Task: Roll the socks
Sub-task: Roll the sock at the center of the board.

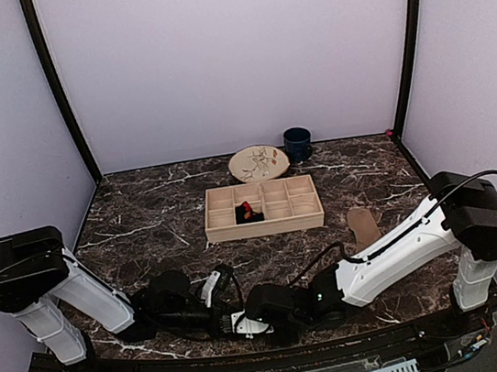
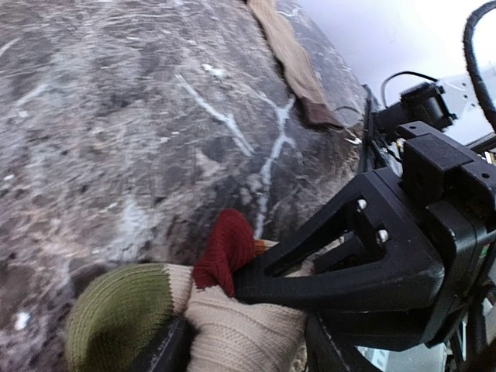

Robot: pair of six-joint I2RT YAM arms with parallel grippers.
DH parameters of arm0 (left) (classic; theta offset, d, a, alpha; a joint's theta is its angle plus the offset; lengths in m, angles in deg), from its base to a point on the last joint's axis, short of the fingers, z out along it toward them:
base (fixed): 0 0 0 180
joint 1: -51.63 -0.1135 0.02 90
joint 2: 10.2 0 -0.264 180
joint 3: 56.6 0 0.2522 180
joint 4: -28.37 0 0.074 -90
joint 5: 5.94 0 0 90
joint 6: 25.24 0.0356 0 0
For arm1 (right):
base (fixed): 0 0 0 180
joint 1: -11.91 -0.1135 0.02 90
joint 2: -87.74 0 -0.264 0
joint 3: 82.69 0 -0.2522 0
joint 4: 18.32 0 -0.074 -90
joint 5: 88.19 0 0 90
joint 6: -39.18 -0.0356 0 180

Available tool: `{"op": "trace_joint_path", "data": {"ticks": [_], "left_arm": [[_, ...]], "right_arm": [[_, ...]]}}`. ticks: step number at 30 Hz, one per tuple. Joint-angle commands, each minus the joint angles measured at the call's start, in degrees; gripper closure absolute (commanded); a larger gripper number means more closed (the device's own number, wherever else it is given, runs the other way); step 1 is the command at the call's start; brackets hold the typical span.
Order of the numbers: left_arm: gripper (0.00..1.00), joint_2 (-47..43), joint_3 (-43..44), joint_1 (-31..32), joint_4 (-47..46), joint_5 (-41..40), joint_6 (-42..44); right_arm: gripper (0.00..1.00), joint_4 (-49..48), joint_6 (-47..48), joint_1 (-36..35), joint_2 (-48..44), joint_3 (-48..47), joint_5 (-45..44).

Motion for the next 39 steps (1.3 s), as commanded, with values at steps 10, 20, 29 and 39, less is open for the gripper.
{"op": "trace_joint_path", "data": {"ticks": [10, 20, 29, 39], "left_arm": [[0.39, -16.9, -2.3, 0.5, 18.9, -22.4, 1.1], [0.36, -29.1, -8.4, 0.5, 22.5, -29.1, -1.0], [0.36, -33.5, -12.6, 0.5, 22.0, -28.2, -1.1], [0.36, -33.1, -14.5, 1.6, 19.2, -22.9, 0.9]], "right_arm": [[1.0, 7.0, -4.2, 1.9, 6.0, -3.2, 12.1], [1.0, 12.3, -5.0, 3.5, 8.6, -8.2, 16.6], [1.0, 15.0, -6.4, 6.6, 8.9, -10.4, 23.6], [1.0, 17.0, -6.5, 8.8, 10.1, -11.9, 29.2]]}}
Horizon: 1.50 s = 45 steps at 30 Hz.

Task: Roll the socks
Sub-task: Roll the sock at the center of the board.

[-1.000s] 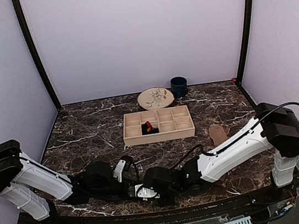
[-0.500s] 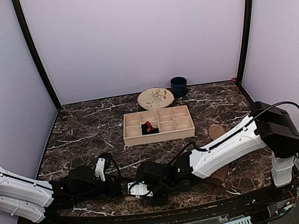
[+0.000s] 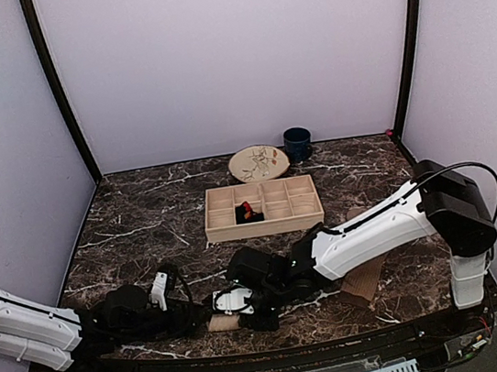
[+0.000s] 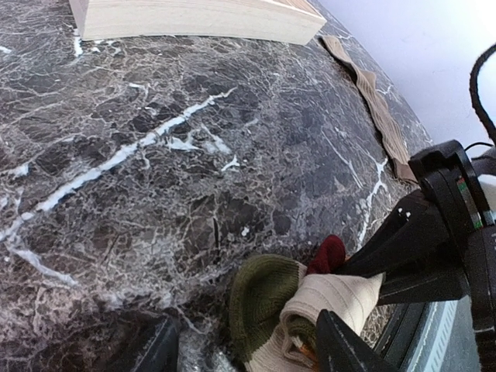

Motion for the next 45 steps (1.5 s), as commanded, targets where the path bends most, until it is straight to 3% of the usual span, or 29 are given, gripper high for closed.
{"op": "trace_joint_path", "data": {"ticks": [1, 7, 18, 26, 35, 45], "left_arm": [[0.36, 2.2, 0.4, 1.8, -2.4, 3.3, 2.5], [0.35, 4.4, 0.4, 3.6, -5.6, 2.0, 3.7], [0.28, -7.2, -2.0, 6.2, -2.4, -0.8, 6.3], [0.28, 2.4, -2.2, 7.6, -10.0, -0.4, 6.3], [0.3, 4.8, -3.8, 9.0, -15.1, -0.5, 6.3], [0.33, 15.7, -2.3, 10.9, -22.9, -0.1, 7.2]], "right_arm": [[1.0, 8.7, -0.9, 0.8, 4.4, 0.4, 4.9], [1.0, 12.7, -0.2, 1.2, 5.8, -2.6, 7.2], [1.0, 15.6, 0.6, 1.9, 7.3, -5.4, 10.4], [1.0, 18.0, 1.0, 2.5, 8.1, -7.6, 13.0], [1.0, 19.5, 1.3, 3.5, 9.3, -8.8, 16.1], [0.99, 20.4, 1.6, 4.8, 9.2, -9.7, 20.0]]}}
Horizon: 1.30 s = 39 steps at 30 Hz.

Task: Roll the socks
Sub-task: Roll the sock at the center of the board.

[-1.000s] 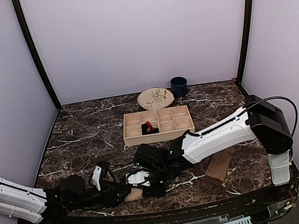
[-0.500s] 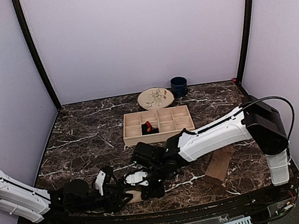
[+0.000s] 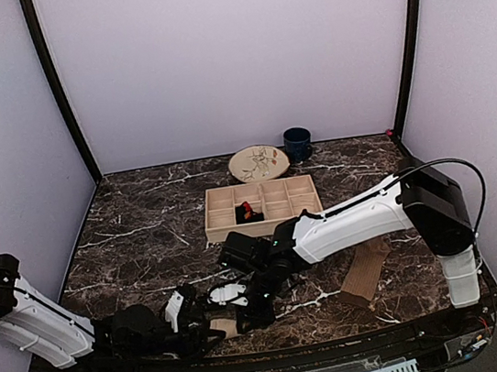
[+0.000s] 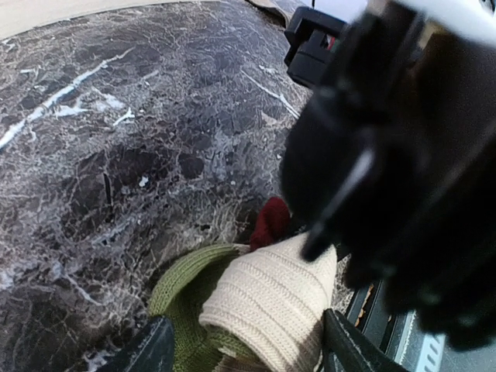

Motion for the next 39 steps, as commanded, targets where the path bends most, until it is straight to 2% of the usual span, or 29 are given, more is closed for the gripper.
{"op": "trace_joint_path", "data": {"ticks": [1, 6, 11, 17, 19, 24, 27, 30, 39], "left_arm": [[0.33, 4.3, 0.9, 0.8, -6.4, -0.1, 1.1], [0.41, 8.8, 2.9, 1.4, -8.5, 0.2, 1.5], [0.68, 13.7, 5.2, 1.4, -9.5, 1.7, 2.0], [0.81, 20.0, 5.2, 1.4, -15.9, 2.4, 0.8], [0.84, 21.7, 5.2, 1.4, -17.2, 2.5, 0.2], [0.86, 23.9, 4.5, 1.4, -19.6, 1.9, -1.6], [0.87, 23.7, 4.2, 1.4, -18.6, 1.1, -2.5], [0.87, 23.0, 4.2, 1.4, -17.0, 0.3, -3.7], [0.88, 21.8, 5.1, 1.4, -12.4, 0.6, -6.1]], "right_arm": [[0.99, 7.1, 0.2, 0.3, 3.2, 1.1, 1.8], [0.99, 6.8, 0.3, 0.3, 3.9, 1.0, 2.5], [0.99, 5.7, -0.1, 0.3, 3.7, 1.7, 2.2], [0.97, 3.3, -1.4, 0.4, 2.6, 3.2, 1.6], [0.93, 1.8, -2.1, 0.4, 2.1, 4.2, 1.2], [0.75, -2.8, -4.4, 0.9, -0.1, 7.8, -2.0], [0.69, -5.1, -5.1, 1.1, -1.7, 9.9, -3.8], [0.58, -7.2, -5.6, 1.0, -3.0, 11.4, -5.6], [0.54, -17.9, -7.8, 0.6, -8.8, 19.9, -18.5]]}}
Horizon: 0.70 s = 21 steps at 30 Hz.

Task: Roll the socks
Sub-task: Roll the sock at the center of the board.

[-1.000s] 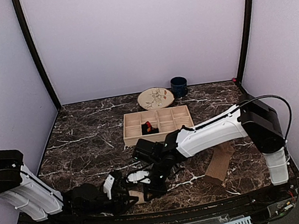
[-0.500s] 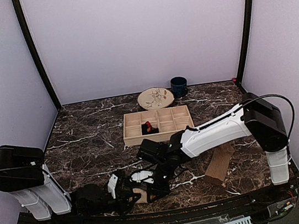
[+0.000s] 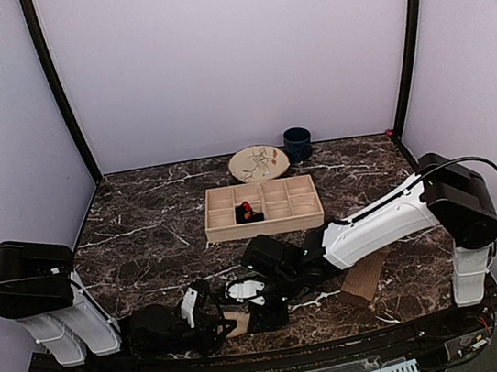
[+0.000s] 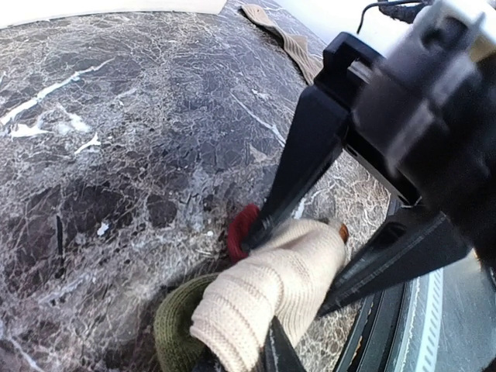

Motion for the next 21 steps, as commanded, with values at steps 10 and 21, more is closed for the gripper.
{"op": "trace_joint_path", "data": {"ticks": [10, 21], "left_arm": [[0.88, -1.2, 0.0, 0.1, 10.2, 0.3, -3.0], [0.9, -1.3, 0.7, -1.0, 11.5, 0.9, -3.9]], "right_arm": [[0.54, -6.6, -0.7, -6.3, -5.6, 8.4, -26.8], [0.0, -11.1, -0.9, -14.7, -10.0, 13.1, -45.5]]}}
